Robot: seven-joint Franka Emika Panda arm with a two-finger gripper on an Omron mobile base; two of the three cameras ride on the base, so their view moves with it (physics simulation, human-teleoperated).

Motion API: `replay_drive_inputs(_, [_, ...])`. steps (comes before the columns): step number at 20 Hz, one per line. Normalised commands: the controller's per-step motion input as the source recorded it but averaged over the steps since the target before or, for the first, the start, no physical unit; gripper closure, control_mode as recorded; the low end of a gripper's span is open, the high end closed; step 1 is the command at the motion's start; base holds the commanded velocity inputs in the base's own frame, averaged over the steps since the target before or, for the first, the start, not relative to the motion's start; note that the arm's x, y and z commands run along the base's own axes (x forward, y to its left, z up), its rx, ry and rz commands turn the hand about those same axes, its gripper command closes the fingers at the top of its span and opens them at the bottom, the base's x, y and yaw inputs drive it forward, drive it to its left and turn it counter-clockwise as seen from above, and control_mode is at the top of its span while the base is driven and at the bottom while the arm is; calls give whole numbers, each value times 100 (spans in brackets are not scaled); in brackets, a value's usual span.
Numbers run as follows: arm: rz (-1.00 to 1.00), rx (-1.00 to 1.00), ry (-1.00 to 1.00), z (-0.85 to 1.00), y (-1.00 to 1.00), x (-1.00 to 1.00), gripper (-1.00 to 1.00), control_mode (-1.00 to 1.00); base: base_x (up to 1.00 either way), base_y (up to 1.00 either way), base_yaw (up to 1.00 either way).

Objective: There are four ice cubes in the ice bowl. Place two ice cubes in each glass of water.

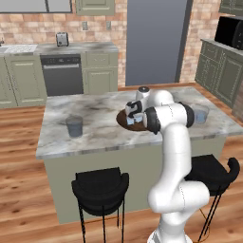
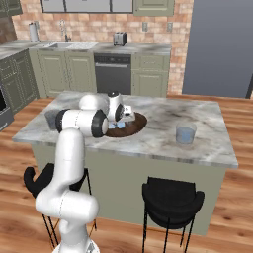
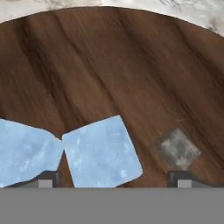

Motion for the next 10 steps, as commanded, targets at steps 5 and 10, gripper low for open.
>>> replay_drive_inputs(5, [0,0,0,-21,0,19,-100,-100,0,0,0])
replay_drive_inputs(10, [2,0,0,-17,0,0,100,-100,0,0,0])
